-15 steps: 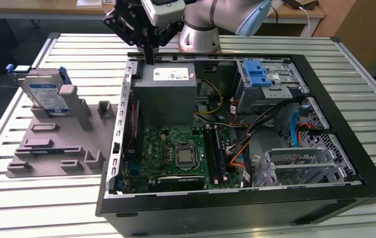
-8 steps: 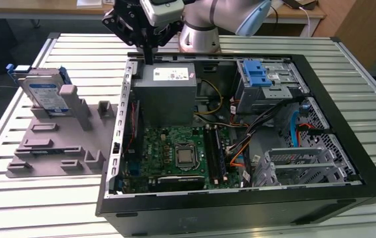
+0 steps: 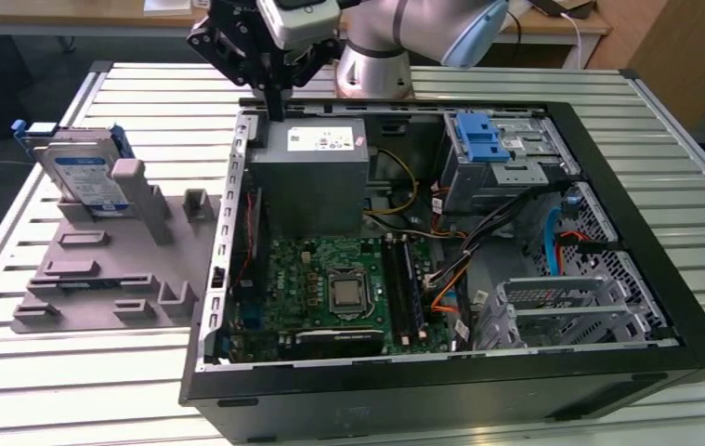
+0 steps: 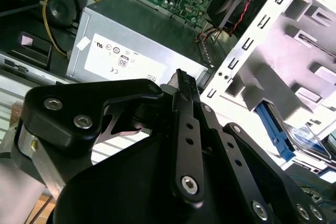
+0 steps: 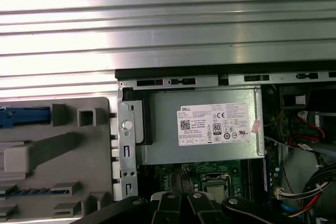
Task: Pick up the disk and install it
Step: 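Reach for the disk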
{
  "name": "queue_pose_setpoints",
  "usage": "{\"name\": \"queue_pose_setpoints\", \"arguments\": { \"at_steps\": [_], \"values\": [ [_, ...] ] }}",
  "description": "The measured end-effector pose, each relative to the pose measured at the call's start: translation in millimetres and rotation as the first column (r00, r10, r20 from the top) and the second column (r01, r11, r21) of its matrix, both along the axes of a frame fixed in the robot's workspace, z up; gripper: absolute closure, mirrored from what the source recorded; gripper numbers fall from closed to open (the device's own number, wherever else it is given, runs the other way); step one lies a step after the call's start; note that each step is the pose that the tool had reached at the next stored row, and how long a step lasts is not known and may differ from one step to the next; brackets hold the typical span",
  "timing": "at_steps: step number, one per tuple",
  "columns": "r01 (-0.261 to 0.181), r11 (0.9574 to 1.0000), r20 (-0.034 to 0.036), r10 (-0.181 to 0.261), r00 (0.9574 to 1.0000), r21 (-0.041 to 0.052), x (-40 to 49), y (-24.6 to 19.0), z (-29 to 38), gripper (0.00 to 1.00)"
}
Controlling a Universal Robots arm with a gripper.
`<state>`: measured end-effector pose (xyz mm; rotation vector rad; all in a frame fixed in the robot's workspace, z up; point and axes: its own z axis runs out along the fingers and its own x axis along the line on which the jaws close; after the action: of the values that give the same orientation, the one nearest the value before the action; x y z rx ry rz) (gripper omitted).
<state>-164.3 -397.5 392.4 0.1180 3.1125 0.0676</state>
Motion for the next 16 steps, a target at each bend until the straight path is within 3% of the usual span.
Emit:
{"name": "queue_pose_setpoints", "arguments": {
  "at_steps": [6,16],
  "values": [
    [0.000,1.0000,0.0000,0.000,1.0000,0.0000,-5.1,0.9,-0.2,0.89],
    [0.000,1.0000,0.0000,0.000,1.0000,0.0000,-12.2,6.1,-0.4,0.89]
  ]
}}
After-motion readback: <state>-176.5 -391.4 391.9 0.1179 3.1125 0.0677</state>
